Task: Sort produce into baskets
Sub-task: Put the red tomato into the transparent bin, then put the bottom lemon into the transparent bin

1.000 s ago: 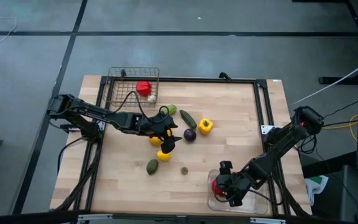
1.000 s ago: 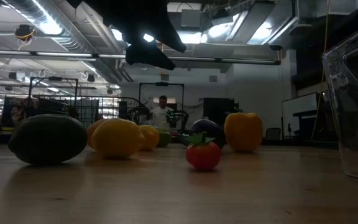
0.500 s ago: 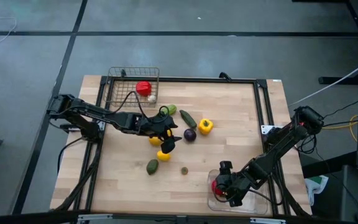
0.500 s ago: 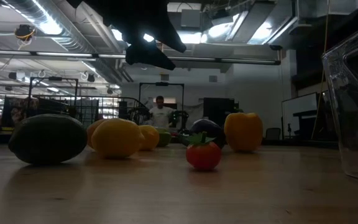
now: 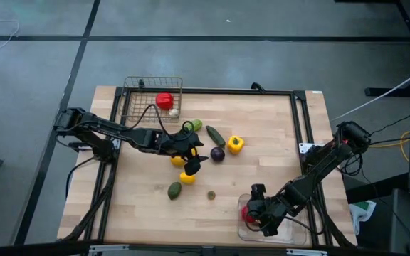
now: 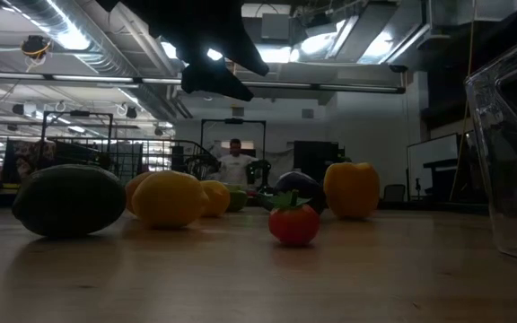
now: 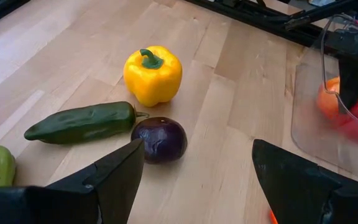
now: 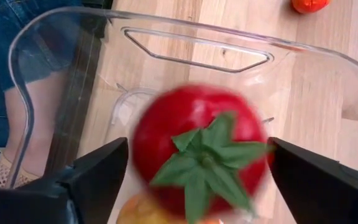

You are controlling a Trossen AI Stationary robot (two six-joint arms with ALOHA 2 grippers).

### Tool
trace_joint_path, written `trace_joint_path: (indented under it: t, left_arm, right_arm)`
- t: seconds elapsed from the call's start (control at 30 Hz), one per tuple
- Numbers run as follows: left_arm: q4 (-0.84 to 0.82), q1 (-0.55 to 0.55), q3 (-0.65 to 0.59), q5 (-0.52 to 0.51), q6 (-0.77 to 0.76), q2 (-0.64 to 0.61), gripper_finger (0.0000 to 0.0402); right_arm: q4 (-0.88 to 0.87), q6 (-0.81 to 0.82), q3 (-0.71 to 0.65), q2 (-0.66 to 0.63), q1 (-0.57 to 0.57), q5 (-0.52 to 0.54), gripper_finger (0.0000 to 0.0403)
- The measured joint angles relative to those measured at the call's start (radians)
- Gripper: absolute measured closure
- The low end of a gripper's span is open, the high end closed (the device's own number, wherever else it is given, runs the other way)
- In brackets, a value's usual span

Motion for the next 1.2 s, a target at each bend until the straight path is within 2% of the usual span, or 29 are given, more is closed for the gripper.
trace_joint_path:
  t: [0.13,0.27,0.43,0.57,0.77,0.87,1.07,1.2]
  left_arm:
    - [0.000,0.000,0.000,0.000,0.000,0.000,0.0107]
    - [0.000,0.000,0.000,0.001,0.000,0.000,0.0107]
    - [-0.003,-0.010,0.000,0.101,0.000,-0.018,0.0107]
    - [-0.025,-0.053,0.001,0.175,-0.015,-0.033,0.0107]
    - [-0.086,-0.146,0.001,0.178,0.001,-0.014,0.0107]
    - [-0.117,-0.192,0.001,0.150,0.026,0.009,0.0107]
    - [-0.170,-0.245,0.001,-0.011,0.099,0.059,0.0107]
    - [-0.198,-0.251,0.001,-0.026,0.101,0.096,0.0107]
  right_arm:
    - [0.000,0.003,0.000,0.000,0.000,0.000,0.0006]
    - [0.000,0.003,0.000,0.000,0.000,0.000,0.0008]
    - [-0.004,-0.002,0.000,0.000,0.000,-0.003,0.0010]
    - [-0.009,-0.003,0.000,0.000,0.000,-0.063,0.0010]
    - [-0.009,-0.003,0.000,0.000,0.000,-0.154,0.0010]
    - [-0.008,-0.003,0.000,0.000,0.000,-0.159,0.0010]
    - [-0.007,-0.003,0.000,-0.006,0.000,-0.160,0.0010]
    - [-0.028,-0.003,0.018,-0.007,0.000,-0.179,0.0010]
